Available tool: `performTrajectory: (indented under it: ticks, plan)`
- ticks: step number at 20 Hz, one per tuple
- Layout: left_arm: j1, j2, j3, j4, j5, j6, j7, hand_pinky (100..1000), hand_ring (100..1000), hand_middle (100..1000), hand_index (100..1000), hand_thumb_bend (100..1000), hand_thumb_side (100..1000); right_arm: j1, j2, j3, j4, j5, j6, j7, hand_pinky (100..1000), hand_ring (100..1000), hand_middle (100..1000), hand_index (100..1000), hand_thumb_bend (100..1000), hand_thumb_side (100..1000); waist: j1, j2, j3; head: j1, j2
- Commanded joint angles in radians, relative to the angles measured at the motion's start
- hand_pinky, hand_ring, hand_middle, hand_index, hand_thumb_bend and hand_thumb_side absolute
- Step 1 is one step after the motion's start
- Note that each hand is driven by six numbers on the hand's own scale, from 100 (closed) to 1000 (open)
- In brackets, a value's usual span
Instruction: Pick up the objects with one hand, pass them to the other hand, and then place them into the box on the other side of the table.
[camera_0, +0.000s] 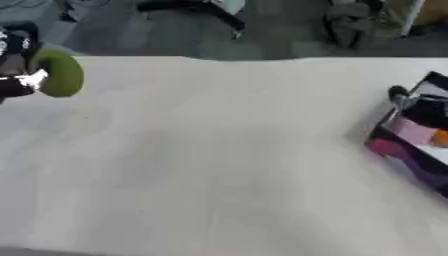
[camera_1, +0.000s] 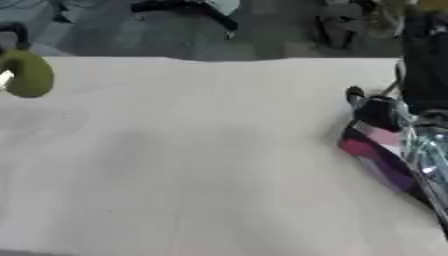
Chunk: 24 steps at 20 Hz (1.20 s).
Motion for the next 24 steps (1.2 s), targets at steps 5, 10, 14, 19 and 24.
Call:
performTrajectory:
  ticks: [5, 10, 14, 19, 24]
  plan:
    - [-0.016, -0.099, -0.073, -0.255, 0.42, 0.209, -0.531, 479, 293, 324, 469, 100, 327, -0.118, 0.008, 0.091, -0.018, -0.099, -0.057, 0.132, 864, 889, 856, 1000, 538, 360, 0.001, -0.019, 0.05, -0.094, 0.015]
    - [-0.033, -0.203, -0.141, -0.354, 0.413, 0.335, -0.548, 478, 294, 324, 468, 100, 325, -0.167, 0.042, 0.127, -0.018, -0.124, -0.069, 0.168, 863, 889, 859, 1000, 533, 339, -0.006, -0.005, 0.068, -0.125, 0.015]
    - [-0.06, -0.279, -0.181, -0.393, 0.381, 0.379, -0.548, 480, 295, 326, 470, 100, 320, -0.196, 0.073, 0.146, -0.018, -0.122, -0.078, 0.173, 861, 887, 858, 1000, 517, 325, -0.009, 0.018, 0.079, -0.123, 0.008]
    - [-0.098, -0.347, -0.211, -0.4, 0.348, 0.397, -0.548, 482, 297, 326, 470, 100, 320, -0.222, 0.107, 0.171, -0.018, -0.124, -0.083, 0.176, 857, 882, 855, 1000, 501, 317, -0.012, 0.042, 0.089, -0.122, -0.011]
    - [-0.128, -0.397, -0.231, -0.407, 0.339, 0.42, -0.548, 482, 297, 326, 470, 100, 328, -0.229, 0.121, 0.187, -0.018, -0.139, -0.072, 0.171, 854, 878, 850, 999, 502, 314, -0.016, 0.053, 0.092, -0.126, -0.019]
